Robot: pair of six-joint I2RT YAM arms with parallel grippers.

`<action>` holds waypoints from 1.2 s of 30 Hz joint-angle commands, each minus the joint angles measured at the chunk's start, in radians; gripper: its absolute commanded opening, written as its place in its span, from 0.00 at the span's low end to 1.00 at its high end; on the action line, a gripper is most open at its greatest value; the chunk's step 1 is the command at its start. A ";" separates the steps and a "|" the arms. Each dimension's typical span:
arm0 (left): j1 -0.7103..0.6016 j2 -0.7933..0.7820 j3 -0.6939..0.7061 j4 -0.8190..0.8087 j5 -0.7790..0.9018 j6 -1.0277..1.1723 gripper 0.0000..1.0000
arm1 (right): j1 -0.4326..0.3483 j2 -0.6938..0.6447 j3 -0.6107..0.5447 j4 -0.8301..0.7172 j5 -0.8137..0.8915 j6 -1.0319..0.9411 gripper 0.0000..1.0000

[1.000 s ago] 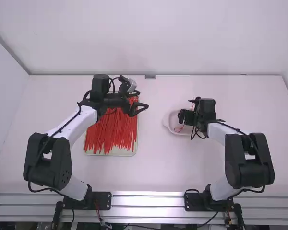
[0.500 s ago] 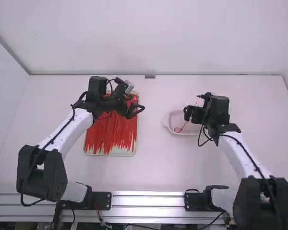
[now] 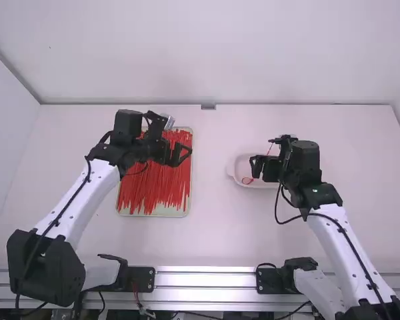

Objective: Fasten the cable tie

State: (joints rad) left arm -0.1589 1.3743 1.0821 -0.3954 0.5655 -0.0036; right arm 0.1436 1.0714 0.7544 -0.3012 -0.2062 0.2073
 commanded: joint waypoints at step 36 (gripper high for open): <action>0.159 -0.527 -0.482 0.395 -0.501 0.004 0.49 | -0.144 -0.525 -0.512 0.301 0.206 -0.207 0.45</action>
State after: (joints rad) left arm 0.0002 0.9012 0.6521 -0.0010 0.1654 -0.0036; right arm -0.0021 0.5903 0.2890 -0.0029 -0.0074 0.0109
